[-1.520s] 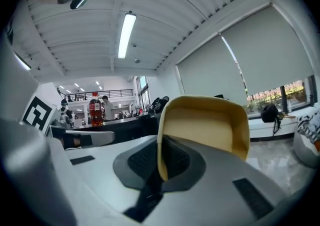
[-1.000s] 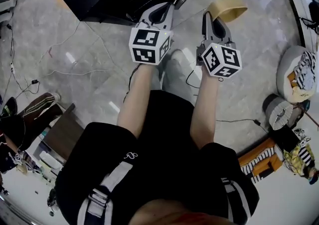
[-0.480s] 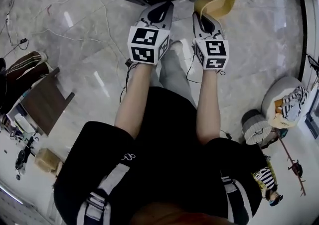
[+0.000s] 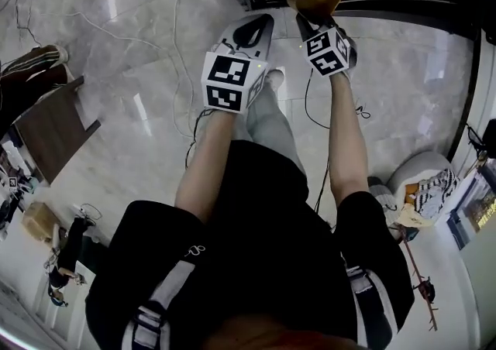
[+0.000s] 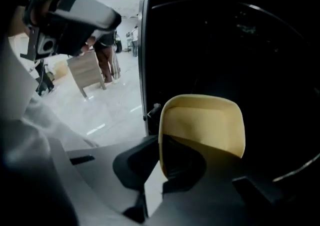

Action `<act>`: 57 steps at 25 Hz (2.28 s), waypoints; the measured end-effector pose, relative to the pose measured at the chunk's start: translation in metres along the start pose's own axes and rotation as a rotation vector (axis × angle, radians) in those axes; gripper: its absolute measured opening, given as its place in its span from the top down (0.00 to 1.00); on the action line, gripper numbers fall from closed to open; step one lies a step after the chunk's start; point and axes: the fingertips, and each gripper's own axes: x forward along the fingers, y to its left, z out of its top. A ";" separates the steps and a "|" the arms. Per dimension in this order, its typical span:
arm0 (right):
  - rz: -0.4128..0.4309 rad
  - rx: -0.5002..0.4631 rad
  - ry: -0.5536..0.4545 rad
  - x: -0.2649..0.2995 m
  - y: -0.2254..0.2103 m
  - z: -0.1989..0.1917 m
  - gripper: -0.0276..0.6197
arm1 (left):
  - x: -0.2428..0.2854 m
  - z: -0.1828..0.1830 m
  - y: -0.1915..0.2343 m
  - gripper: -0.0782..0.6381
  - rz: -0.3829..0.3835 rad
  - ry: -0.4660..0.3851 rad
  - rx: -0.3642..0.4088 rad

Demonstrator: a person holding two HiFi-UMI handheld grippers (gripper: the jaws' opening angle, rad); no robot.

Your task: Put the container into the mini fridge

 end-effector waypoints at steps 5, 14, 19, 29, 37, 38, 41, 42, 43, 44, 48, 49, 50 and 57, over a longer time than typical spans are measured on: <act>0.035 -0.180 0.100 0.036 -0.005 -0.011 0.94 | -0.016 -0.010 0.019 0.88 0.034 0.003 -0.016; 0.013 -0.434 0.240 0.078 -0.031 -0.027 0.93 | -0.033 -0.022 0.027 0.88 0.060 0.018 -0.029; 0.002 -0.347 0.214 0.081 -0.031 -0.025 0.90 | -0.044 -0.025 0.028 0.88 0.067 0.024 -0.024; -0.319 0.316 -0.113 -0.032 -0.045 -0.001 0.83 | -0.036 0.003 -0.006 0.88 -0.010 -0.013 0.039; -0.574 0.904 -0.613 -0.203 -0.059 -0.008 0.93 | -0.018 0.045 -0.096 0.88 -0.205 -0.084 0.181; -0.598 0.926 -0.658 -0.225 -0.061 -0.009 0.93 | -0.018 0.051 -0.109 0.88 -0.225 -0.098 0.195; -0.675 0.931 -0.753 -0.290 -0.064 -0.013 0.93 | -0.021 0.072 -0.150 0.88 -0.283 -0.149 0.237; -0.705 0.919 -0.776 -0.313 -0.065 -0.015 0.93 | -0.023 0.081 -0.166 0.88 -0.305 -0.171 0.253; -0.739 0.904 -0.798 -0.336 -0.067 -0.018 0.93 | -0.025 0.090 -0.183 0.88 -0.330 -0.196 0.270; -0.777 0.888 -0.817 -0.358 -0.070 -0.020 0.93 | -0.026 0.100 -0.200 0.88 -0.356 -0.223 0.288; -0.926 0.836 -0.886 -0.440 -0.073 -0.033 0.94 | -0.036 0.135 -0.266 0.88 -0.458 -0.320 0.354; -0.953 0.824 -0.898 -0.457 -0.071 -0.035 0.94 | -0.040 0.141 -0.279 0.88 -0.478 -0.339 0.362; -0.977 0.812 -0.908 -0.473 -0.069 -0.036 0.94 | -0.044 0.147 -0.291 0.88 -0.498 -0.355 0.368; -1.075 0.754 -0.936 -0.547 -0.058 -0.038 0.94 | -0.070 0.177 -0.363 0.88 -0.602 -0.462 0.420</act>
